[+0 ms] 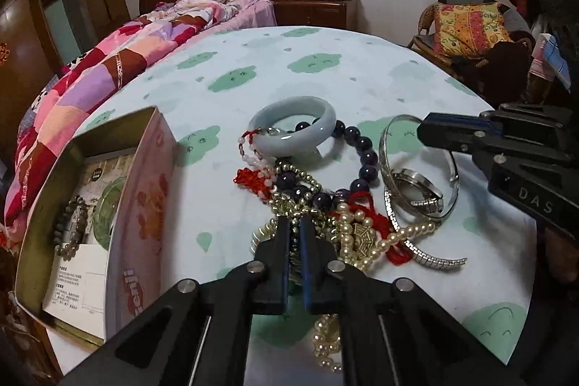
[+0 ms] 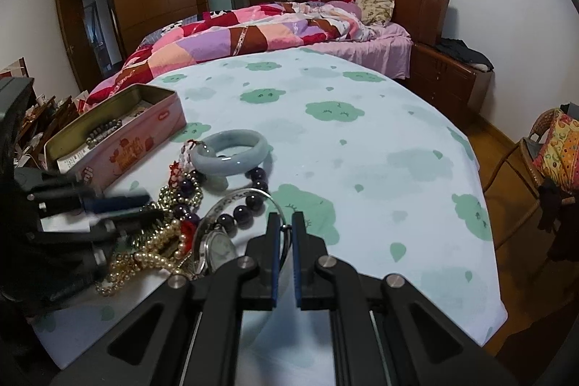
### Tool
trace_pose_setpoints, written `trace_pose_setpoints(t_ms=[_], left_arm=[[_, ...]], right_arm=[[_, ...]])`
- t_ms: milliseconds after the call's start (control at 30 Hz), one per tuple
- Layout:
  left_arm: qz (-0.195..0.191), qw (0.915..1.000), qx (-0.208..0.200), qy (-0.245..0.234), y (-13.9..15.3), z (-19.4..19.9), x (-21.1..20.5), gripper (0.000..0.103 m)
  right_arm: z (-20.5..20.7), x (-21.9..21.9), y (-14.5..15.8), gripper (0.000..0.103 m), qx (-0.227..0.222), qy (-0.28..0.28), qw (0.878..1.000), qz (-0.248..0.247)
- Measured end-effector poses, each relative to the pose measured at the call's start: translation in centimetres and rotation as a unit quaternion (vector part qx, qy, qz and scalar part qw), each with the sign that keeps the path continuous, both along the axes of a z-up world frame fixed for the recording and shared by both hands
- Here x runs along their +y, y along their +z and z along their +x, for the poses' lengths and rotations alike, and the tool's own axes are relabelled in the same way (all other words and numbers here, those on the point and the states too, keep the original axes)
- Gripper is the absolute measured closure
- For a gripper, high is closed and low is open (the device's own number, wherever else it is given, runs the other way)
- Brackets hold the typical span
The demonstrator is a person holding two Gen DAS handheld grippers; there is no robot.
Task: Organize jewelry
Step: 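Grasp the gold chain with left tool while right tool grasps a silver bangle, then lift and carry the gold chain in left tool while right tool carries the silver bangle to the tin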
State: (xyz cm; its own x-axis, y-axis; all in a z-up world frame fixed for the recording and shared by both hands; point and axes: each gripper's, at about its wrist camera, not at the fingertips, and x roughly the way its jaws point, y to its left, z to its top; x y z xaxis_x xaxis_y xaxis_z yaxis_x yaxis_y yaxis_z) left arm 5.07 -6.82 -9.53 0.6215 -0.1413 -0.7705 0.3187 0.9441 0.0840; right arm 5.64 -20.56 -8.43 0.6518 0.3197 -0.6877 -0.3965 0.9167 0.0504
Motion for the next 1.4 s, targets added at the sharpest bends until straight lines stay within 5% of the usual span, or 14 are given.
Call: trace_pose_setpoints(t_ms=[533,1400], left_arm=[[-0.039,0.9935,-0.101,0.035,7.5,-3.2,3.6,0.099],[-0.037,0.9666,-0.232,0.103,18.0,-5.1,10.9,0.099]], right_arm=[[-1.0,0.3,2.8,0.094,-0.042,-0.004,0.999,0.004],[-1.2,3.8,7.1,0.094,-0.087,0.031,0.996,0.021]])
